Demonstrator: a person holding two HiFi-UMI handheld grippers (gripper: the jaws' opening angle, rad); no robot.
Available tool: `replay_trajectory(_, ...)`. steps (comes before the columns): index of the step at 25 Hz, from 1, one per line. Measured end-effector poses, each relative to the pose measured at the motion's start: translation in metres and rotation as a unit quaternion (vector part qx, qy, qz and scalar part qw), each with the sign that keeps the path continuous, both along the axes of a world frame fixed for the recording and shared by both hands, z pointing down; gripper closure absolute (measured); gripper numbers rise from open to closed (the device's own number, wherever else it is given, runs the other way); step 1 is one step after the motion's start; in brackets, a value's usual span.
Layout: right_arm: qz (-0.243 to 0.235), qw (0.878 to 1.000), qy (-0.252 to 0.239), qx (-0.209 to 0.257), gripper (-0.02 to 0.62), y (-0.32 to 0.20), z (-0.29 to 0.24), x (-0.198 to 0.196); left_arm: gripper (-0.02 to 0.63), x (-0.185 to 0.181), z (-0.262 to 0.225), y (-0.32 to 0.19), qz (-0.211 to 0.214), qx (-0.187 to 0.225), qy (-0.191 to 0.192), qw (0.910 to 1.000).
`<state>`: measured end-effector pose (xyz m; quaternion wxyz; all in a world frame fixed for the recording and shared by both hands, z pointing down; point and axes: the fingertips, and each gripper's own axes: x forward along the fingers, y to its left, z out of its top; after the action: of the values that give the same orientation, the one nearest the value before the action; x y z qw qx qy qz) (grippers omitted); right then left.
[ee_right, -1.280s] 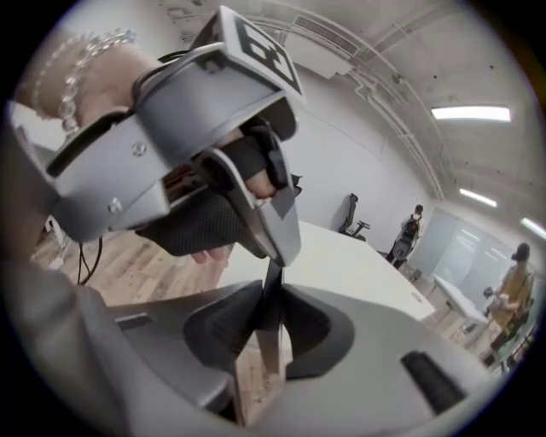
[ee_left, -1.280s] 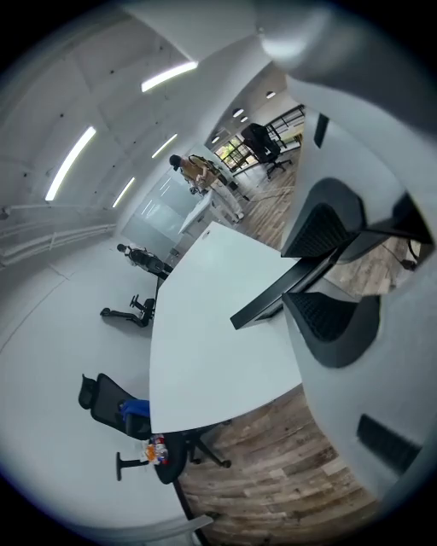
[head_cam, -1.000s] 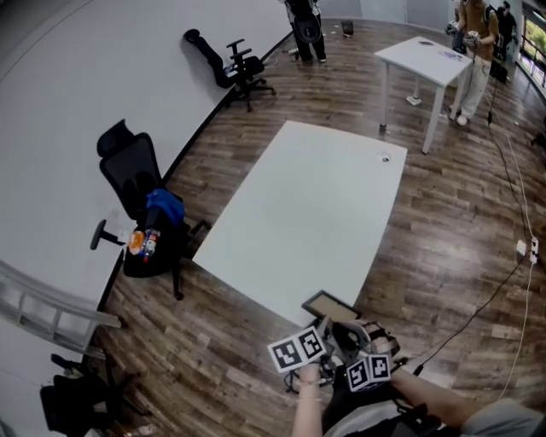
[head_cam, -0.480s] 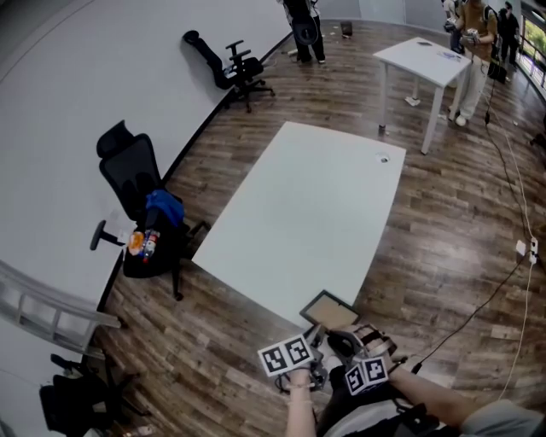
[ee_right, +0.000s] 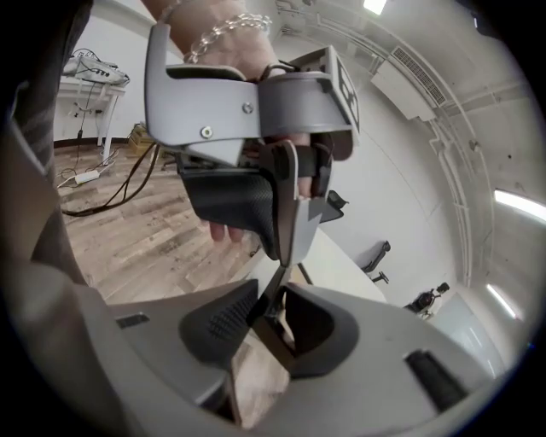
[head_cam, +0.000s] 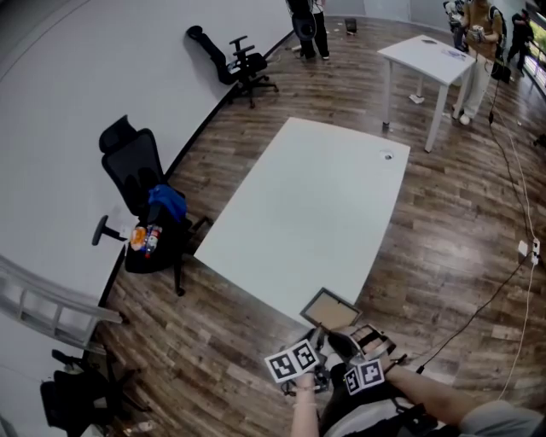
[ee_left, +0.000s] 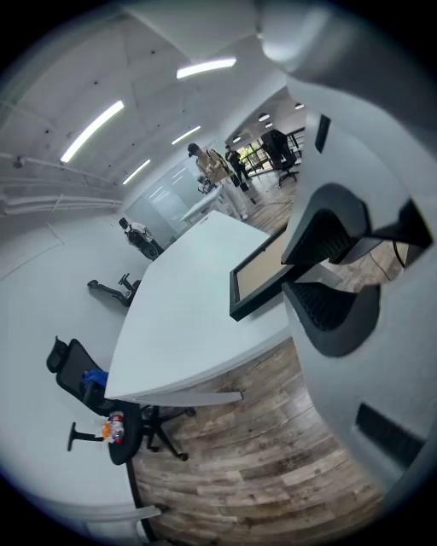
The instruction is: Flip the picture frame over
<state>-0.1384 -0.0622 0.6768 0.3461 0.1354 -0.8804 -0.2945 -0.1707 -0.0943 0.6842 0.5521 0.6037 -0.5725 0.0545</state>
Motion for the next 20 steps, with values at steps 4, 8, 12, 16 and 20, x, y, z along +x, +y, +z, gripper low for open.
replay_trajectory(4, -0.002, 1.000, 0.004, 0.007, 0.482, 0.001, 0.011, 0.001, 0.540, -0.007, -0.002, 0.001, -0.022, 0.029, -0.015, 0.9992)
replay_trajectory(8, -0.001, 0.999, 0.000, -0.036, 0.457, 0.006, 0.024, 0.000, 0.541, -0.001, -0.015, -0.014, 0.016, 0.106, -0.064, 0.9922)
replay_trajectory(12, 0.002, 0.996, -0.010, -0.084, 0.443, 0.007, 0.028, -0.004, 0.541, 0.012, -0.004, -0.028, 0.067, 0.112, -0.140, 0.9815)
replay_trajectory(16, -0.001, 0.991, -0.033, -0.127, 0.437, 0.008, 0.023, -0.004, 0.542, 0.016, 0.010, -0.027, 0.070, 0.095, -0.141, 0.9829)
replay_trajectory(20, 0.008, 0.969, -0.115, -0.220, 0.433, 0.003, 0.006, 0.000, 0.557, 0.009, 0.020, -0.028, 0.069, 0.078, -0.138, 0.9850)
